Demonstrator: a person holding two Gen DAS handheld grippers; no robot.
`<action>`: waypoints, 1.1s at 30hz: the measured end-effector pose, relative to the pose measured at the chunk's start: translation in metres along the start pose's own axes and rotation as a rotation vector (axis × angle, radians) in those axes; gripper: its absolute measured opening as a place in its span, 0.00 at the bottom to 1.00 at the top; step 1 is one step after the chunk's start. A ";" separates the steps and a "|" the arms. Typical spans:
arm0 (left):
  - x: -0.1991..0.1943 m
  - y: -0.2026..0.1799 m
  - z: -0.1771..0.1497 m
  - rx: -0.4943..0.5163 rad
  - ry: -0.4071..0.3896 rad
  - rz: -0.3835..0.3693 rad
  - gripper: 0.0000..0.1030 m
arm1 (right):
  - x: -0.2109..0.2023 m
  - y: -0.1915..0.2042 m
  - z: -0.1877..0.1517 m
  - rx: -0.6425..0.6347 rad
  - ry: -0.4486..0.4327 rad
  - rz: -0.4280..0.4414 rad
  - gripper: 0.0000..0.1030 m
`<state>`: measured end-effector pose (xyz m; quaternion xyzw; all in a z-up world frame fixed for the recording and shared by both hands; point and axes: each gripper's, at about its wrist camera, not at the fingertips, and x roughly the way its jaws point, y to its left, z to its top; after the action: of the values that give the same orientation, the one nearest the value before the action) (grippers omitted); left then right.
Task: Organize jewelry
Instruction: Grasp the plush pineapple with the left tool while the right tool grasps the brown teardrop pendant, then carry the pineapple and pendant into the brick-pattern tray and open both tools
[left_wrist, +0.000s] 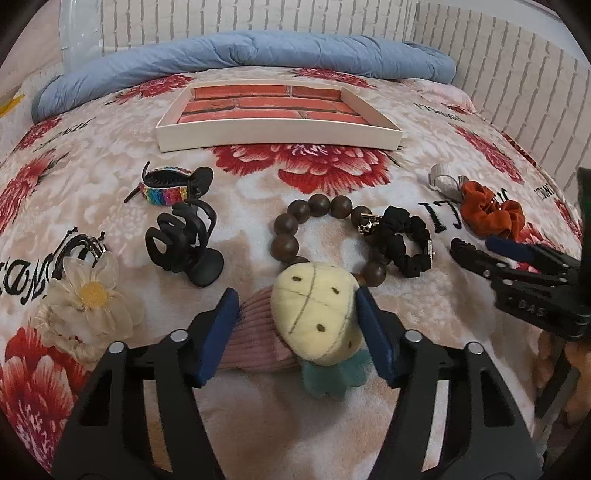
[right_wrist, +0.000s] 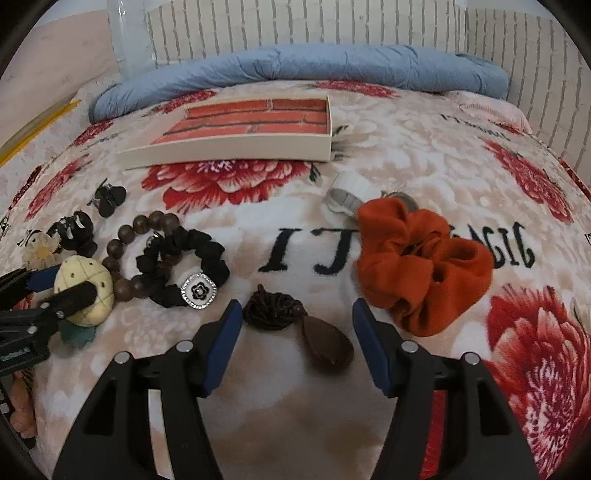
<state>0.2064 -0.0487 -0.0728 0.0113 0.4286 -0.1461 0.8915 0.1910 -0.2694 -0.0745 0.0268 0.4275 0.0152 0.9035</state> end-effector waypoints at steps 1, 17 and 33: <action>0.000 0.001 0.000 0.000 -0.001 -0.004 0.57 | 0.002 0.001 0.000 -0.002 0.007 0.001 0.58; -0.007 0.001 -0.003 0.015 -0.034 -0.004 0.46 | 0.009 0.001 0.003 -0.005 0.025 -0.008 0.25; -0.053 0.007 0.022 -0.008 -0.157 0.030 0.40 | -0.017 -0.004 0.021 -0.012 -0.085 0.024 0.25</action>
<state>0.1941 -0.0321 -0.0190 0.0027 0.3579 -0.1312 0.9245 0.1961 -0.2747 -0.0483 0.0270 0.3884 0.0277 0.9207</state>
